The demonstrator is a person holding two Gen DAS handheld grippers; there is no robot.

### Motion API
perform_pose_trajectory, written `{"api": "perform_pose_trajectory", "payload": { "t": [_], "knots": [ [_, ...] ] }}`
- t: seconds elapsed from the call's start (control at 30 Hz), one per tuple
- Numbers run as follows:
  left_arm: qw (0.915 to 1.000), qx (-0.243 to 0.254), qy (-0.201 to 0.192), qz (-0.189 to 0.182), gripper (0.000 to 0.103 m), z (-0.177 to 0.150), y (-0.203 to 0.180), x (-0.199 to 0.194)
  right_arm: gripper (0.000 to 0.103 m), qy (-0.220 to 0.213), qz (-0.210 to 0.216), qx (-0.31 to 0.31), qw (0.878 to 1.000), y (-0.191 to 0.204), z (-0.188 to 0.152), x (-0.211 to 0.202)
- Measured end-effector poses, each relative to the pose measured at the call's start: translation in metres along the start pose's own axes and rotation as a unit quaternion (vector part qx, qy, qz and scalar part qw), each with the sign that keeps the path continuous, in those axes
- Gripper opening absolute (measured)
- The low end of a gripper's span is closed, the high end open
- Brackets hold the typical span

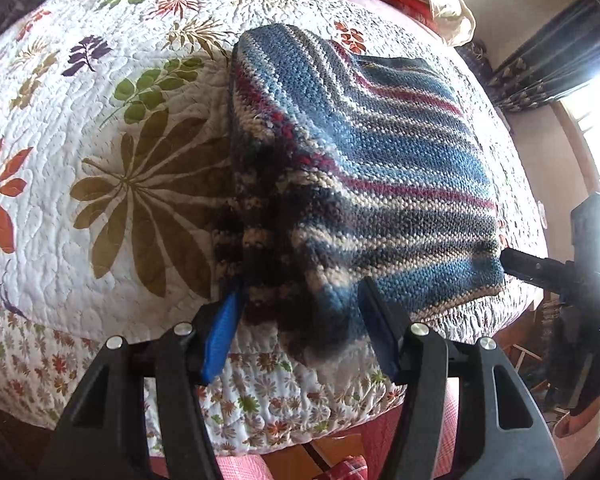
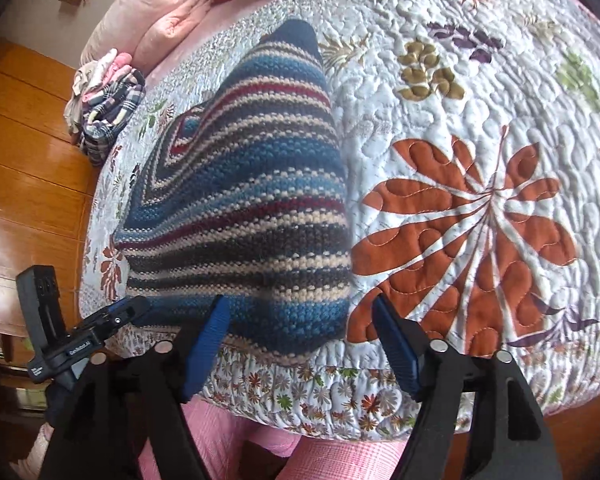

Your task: Fold small clothes

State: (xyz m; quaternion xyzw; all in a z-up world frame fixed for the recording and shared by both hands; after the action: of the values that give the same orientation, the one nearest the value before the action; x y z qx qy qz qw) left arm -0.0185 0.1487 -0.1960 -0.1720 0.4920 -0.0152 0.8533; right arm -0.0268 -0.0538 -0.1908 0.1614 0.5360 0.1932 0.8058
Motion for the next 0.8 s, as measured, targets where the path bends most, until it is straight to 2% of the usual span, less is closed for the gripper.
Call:
{"api": "perform_pose_trajectory", "payload": {
  "t": [0.1, 0.2, 0.37, 0.47, 0.57, 0.8],
  "knots": [
    [0.9997, -0.002, -0.006, 0.023, 0.061, -0.003, -0.001, -0.017, 0.083, -0.016, -0.040, -0.033, 0.999, 0.003, -0.001, -0.018],
    [0.9983, 0.003, -0.010, 0.057, 0.064, -0.005, -0.001, -0.030, 0.086, -0.031, -0.080, -0.066, 0.994, 0.008, -0.002, -0.034],
    [0.9957, 0.005, -0.020, 0.091, 0.072, -0.012, -0.008, -0.058, 0.088, -0.053, -0.108, -0.098, 0.988, 0.025, -0.001, -0.055],
    [0.9944, 0.009, -0.032, 0.100, 0.073, -0.011, -0.012, -0.073, 0.093, -0.061, -0.129, -0.110, 0.984, 0.032, -0.001, -0.066],
    [0.9928, 0.018, -0.044, 0.110, 0.078, -0.008, -0.017, -0.088, 0.097, -0.070, -0.136, -0.120, 0.981, 0.043, -0.004, -0.077],
    [0.9882, 0.041, -0.063, 0.134, 0.081, -0.006, -0.030, -0.116, 0.099, -0.082, -0.137, -0.132, 0.978, 0.064, -0.010, -0.098]
  ]
}}
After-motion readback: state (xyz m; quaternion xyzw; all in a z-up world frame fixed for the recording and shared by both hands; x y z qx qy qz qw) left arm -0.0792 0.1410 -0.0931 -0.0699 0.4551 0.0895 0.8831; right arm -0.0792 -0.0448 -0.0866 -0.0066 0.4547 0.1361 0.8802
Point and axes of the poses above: each gripper's, at about its wrist camera, not at the fingertips, and x roughly the way its jaws point, y to its left, z to its top, the point moved 9 cm from there along x, roughly the way its jaws point, and after that the axes turned 11 degrees about -y, right-handed, at the moved point
